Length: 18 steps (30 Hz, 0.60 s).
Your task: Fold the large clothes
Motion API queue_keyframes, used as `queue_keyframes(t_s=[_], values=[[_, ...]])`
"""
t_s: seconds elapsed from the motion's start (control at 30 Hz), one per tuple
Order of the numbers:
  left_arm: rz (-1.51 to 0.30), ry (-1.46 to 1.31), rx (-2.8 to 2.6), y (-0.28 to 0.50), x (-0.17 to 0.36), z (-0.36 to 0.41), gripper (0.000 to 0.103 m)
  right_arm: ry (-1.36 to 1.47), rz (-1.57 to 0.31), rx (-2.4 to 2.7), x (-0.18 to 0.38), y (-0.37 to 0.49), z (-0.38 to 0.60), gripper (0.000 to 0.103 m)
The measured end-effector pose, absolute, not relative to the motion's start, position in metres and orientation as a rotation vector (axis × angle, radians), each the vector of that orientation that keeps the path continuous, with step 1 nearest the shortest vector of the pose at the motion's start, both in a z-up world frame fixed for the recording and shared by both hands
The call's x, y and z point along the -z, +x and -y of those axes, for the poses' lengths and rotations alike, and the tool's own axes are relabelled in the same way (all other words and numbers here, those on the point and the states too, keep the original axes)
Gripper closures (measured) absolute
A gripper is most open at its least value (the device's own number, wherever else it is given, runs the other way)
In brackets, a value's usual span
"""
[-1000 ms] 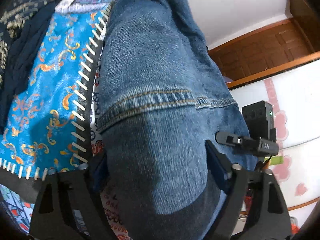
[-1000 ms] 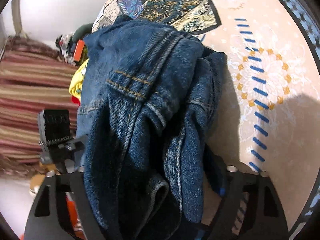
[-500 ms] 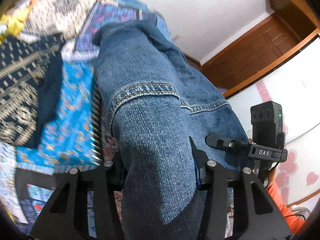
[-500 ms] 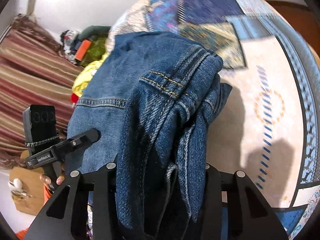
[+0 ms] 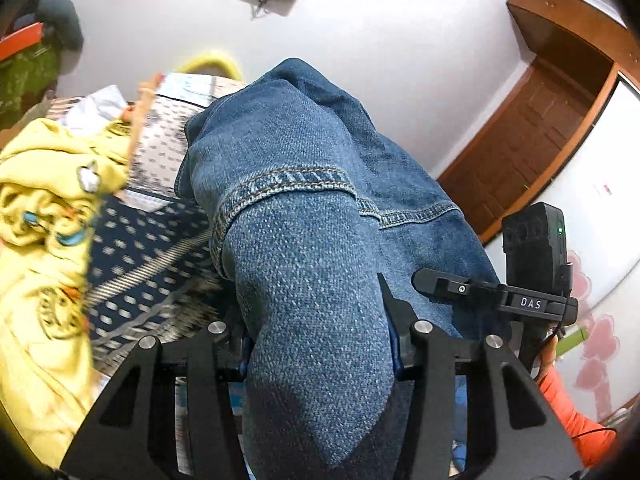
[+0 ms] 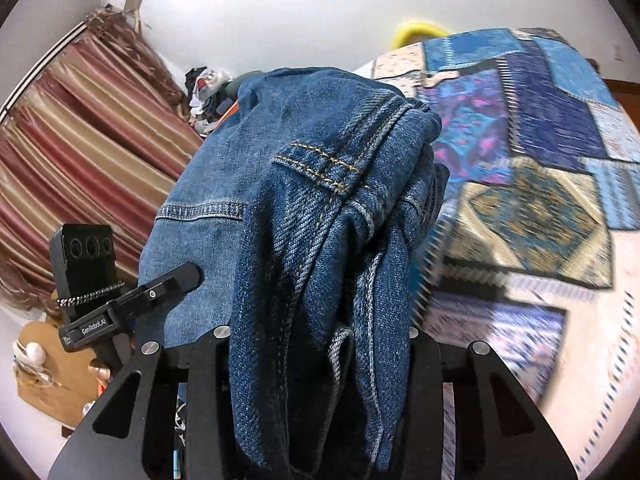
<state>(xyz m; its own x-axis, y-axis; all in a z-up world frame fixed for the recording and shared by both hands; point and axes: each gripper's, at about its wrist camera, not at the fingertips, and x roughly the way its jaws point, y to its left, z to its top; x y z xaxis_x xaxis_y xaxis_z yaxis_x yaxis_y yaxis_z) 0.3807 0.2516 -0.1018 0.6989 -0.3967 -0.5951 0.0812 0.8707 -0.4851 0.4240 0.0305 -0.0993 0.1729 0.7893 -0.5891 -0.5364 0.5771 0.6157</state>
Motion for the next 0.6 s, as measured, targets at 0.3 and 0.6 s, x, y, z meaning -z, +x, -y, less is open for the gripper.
queue_keyframes(t_s=[0.3,0.6], values=[[-0.834,-0.480,0.187,0.407,0.178,-0.329,0.055,0.302,-1.129,-0.969,0.167,0.449,-0.117,0.066],[-0.964,-0.500,0.144,0.416,0.270,-0.366,0.038,0.242,-1.243,-0.929,0.237,0.450,-0.153,0.065]])
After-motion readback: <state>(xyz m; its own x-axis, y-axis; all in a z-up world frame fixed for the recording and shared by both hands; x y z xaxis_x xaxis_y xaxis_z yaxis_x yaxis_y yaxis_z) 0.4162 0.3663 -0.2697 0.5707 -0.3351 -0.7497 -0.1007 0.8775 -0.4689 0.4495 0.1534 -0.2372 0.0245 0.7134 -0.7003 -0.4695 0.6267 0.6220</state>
